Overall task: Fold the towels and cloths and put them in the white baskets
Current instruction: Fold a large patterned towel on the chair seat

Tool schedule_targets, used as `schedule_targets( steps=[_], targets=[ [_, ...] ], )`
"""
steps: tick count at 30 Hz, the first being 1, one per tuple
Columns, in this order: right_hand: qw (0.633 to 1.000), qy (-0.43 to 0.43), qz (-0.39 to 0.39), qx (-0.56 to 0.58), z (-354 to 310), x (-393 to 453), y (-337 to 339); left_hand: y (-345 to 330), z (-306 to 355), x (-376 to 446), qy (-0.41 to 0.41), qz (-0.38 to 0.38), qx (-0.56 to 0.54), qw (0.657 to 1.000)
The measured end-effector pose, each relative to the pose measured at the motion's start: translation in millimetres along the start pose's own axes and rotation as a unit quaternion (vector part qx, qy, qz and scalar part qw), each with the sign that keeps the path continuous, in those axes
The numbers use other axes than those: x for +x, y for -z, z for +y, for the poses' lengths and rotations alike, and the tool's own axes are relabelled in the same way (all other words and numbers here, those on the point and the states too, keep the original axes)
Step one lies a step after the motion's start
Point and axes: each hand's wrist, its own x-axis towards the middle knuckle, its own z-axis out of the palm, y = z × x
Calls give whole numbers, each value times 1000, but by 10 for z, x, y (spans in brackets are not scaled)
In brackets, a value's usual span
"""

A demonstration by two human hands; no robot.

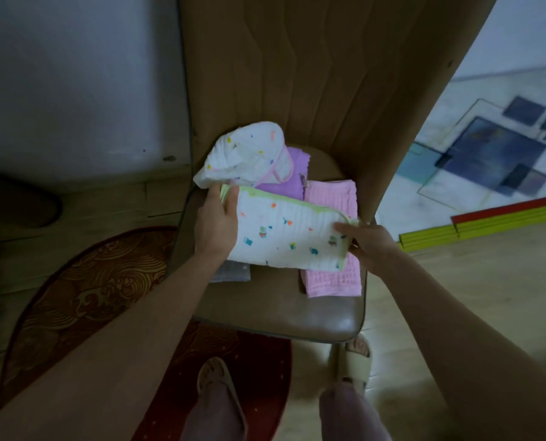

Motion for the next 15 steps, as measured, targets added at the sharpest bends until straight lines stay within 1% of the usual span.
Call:
schedule_targets(
  steps=[2, 3, 4, 5, 6, 8, 10, 12, 14, 15],
  targets=[
    [1000, -16, 19, -20, -52, 69, 77, -91, 84, -63, 21, 12, 2, 1000],
    [997, -2, 38, -64, -101, 143, 126, -152, 119, -101, 34, 24, 1, 999],
    [989, 26, 58, -133, -172, 223, 173, -214, 174, -157, 44, 43, 1, 998],
    [972, 68, 72, -212, -269, 283, 211, -290, 242, -228, 54, 63, 1, 997],
    [947, 119, 80, -289, -381, 329, 239, -379, 332, -308, 73, 83, 6, 994],
    [890, 210, 78, -398, -634, 346, 246, -589, 536, -530, 140, 124, 17, 982],
    [829, 282, 38, -481, -820, 364, 207, -835, 645, -796, 203, 171, -28, 964],
    [749, 344, -11, -566, -964, 418, 148, -1120, 706, -1014, 269, 219, -71, 935],
    [657, 392, -57, -641, -1002, 504, 110, -1422, 756, -1207, 342, 252, -74, 902],
    [617, 412, -78, -666, -996, 550, 100, -1560, 791, -1285, 366, 263, -75, 890]
  ],
)
